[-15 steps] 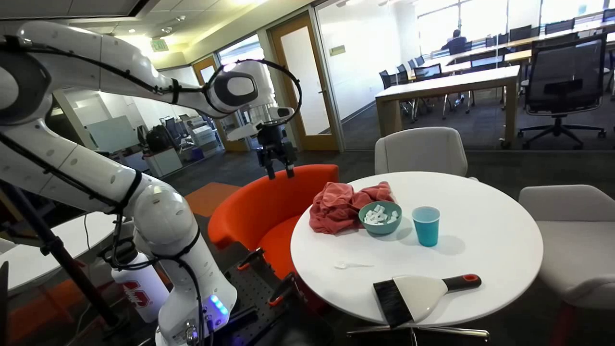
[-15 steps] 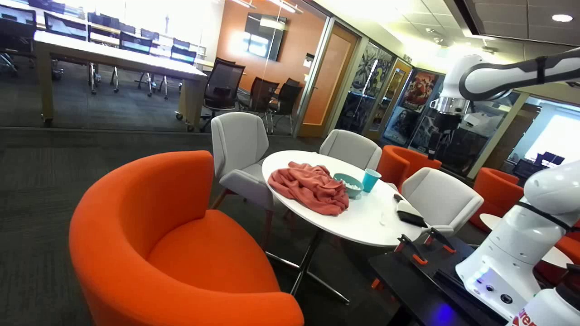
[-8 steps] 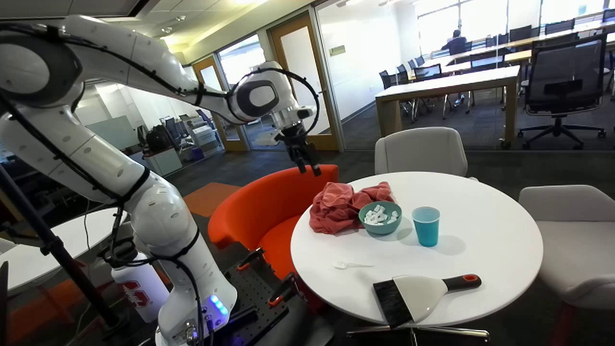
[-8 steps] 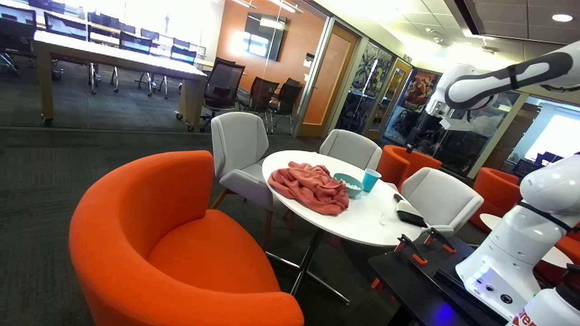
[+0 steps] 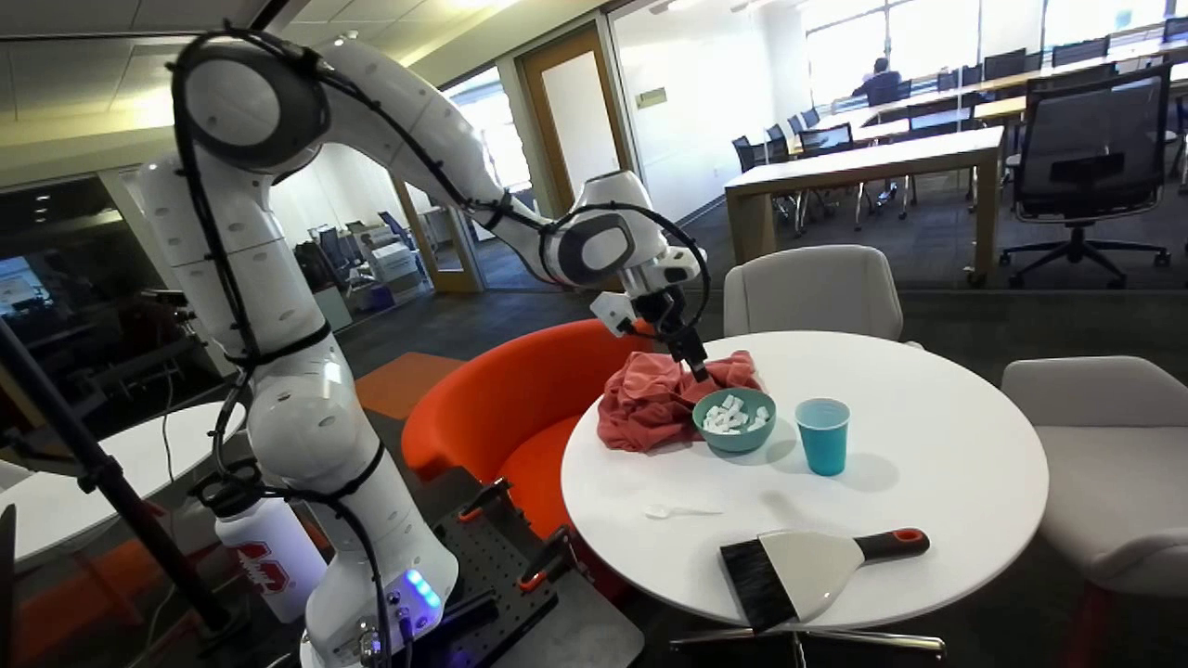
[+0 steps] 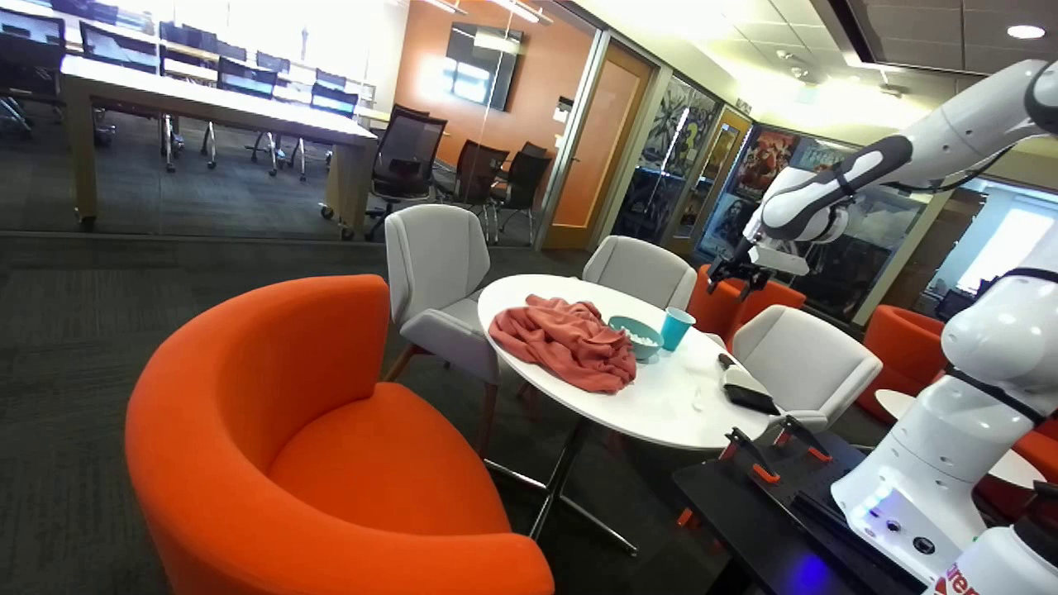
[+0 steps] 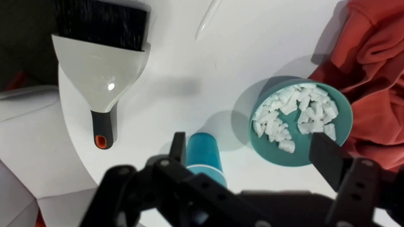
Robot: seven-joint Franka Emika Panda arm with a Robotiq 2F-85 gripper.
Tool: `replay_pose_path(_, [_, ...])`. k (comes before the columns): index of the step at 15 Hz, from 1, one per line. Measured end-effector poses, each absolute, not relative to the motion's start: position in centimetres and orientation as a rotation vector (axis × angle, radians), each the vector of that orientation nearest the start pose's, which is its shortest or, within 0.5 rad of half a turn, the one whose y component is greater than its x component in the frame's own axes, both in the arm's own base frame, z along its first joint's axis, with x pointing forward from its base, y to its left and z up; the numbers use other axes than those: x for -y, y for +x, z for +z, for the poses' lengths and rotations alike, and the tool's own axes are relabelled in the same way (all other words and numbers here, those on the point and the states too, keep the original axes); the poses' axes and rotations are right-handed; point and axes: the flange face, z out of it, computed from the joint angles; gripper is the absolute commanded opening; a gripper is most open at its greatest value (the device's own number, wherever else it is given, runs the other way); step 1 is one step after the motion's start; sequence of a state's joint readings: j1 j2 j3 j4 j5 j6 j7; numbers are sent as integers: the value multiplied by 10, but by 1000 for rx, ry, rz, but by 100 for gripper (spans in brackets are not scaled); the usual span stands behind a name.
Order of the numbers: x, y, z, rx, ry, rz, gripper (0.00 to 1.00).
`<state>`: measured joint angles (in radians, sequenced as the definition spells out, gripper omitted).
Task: Pour the contents from the blue bowl onto the table
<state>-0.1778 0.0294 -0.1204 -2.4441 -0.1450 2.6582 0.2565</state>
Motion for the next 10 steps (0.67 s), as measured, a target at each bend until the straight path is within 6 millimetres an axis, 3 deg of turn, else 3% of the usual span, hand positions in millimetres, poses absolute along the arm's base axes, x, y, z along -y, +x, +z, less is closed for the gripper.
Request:
replay_pose_path(3, [155, 491, 280, -741, -3132, -253, 100])
replay_pose_path(10, [154, 492, 286, -745, -3124, -272, 100])
